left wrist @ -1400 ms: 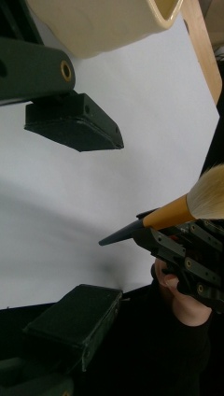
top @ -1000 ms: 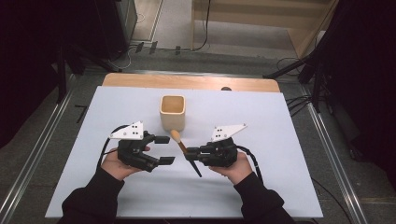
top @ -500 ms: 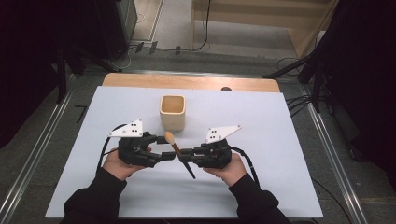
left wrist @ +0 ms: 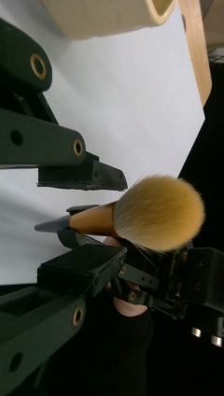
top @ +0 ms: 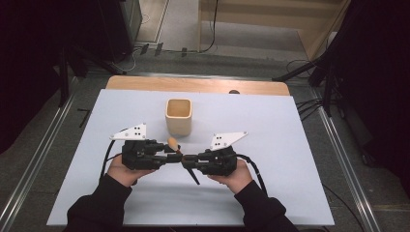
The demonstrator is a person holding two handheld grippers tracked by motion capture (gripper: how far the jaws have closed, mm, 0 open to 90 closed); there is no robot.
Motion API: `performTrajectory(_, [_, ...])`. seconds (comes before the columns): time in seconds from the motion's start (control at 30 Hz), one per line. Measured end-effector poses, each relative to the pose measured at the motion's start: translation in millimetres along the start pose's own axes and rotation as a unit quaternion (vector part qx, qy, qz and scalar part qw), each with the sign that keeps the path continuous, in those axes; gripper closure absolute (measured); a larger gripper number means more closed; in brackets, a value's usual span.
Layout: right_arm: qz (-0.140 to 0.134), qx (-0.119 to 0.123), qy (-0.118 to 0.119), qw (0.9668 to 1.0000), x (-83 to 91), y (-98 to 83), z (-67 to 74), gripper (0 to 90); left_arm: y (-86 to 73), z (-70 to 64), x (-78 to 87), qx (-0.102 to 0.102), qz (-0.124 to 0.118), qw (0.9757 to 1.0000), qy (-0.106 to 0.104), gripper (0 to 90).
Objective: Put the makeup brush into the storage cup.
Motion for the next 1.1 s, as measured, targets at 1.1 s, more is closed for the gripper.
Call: performTrajectory(1.1, [-0.011,0.007,-0.005,0.9999,-3.0,2.6,0.6,77.4,0.2,2.4,1.6,0.039,0.005,0.999,-0.021,76.9])
Point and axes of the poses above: each handheld gripper's, and its own axes: x roughly backward along the jaws, y roughly out of its top, z roughly to its left, the point moved 5 cm from there along -x, roughly forward along the jaws, and after that the axes turned 8 degrees about y, right-handed, at the moved point
